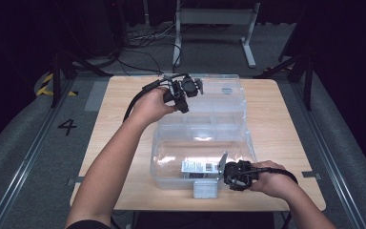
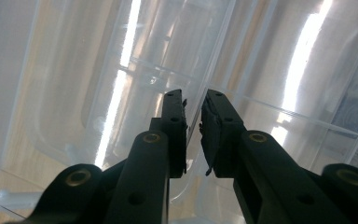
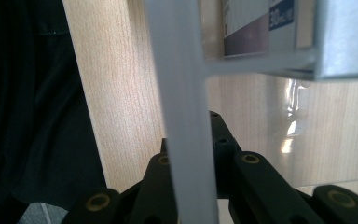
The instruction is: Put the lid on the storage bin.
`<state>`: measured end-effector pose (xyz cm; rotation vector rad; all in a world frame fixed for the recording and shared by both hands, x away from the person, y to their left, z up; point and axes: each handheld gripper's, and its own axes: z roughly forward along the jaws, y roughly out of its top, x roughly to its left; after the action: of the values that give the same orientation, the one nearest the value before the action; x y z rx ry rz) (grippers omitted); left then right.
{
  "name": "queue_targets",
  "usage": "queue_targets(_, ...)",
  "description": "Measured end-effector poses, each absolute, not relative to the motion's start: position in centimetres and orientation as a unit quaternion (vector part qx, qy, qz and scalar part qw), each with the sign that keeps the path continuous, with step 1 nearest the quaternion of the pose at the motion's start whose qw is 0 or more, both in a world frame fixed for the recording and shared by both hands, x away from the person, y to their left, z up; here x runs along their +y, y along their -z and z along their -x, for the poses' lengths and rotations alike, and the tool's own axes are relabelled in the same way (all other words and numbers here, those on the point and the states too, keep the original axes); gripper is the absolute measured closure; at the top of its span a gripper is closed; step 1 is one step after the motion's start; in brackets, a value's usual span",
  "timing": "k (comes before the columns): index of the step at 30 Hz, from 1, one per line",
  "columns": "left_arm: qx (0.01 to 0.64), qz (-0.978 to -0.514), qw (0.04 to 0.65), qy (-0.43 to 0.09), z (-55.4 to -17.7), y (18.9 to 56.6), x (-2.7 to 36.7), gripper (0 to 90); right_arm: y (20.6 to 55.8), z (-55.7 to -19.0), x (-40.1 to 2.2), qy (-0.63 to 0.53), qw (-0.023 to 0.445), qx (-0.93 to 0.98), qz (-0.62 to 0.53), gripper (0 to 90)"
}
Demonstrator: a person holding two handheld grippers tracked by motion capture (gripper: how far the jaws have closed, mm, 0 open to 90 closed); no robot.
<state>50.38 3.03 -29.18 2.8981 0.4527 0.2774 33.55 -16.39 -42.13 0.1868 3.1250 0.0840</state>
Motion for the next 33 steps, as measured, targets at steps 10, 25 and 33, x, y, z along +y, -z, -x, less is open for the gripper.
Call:
queue_targets(10, 0.136, -0.981, 0.101, -0.099, -49.5, 28.9, 2.9, 83.7, 42.2, -33.8, -16.3, -0.020, -0.002, 0.997, -0.072, 85.3)
queue_targets(25, 0.123, -0.981, 0.113, -0.095, -49.1, 28.6, 2.8, 85.3, 42.4, -33.9, -16.0, -0.012, -0.006, 0.995, -0.099, 84.3)
queue_targets(33, 0.105, -0.981, 0.123, -0.109, -48.1, 28.2, 2.4, 86.7, 42.5, -34.0, -15.9, -0.020, -0.006, 0.994, -0.110, 83.8)
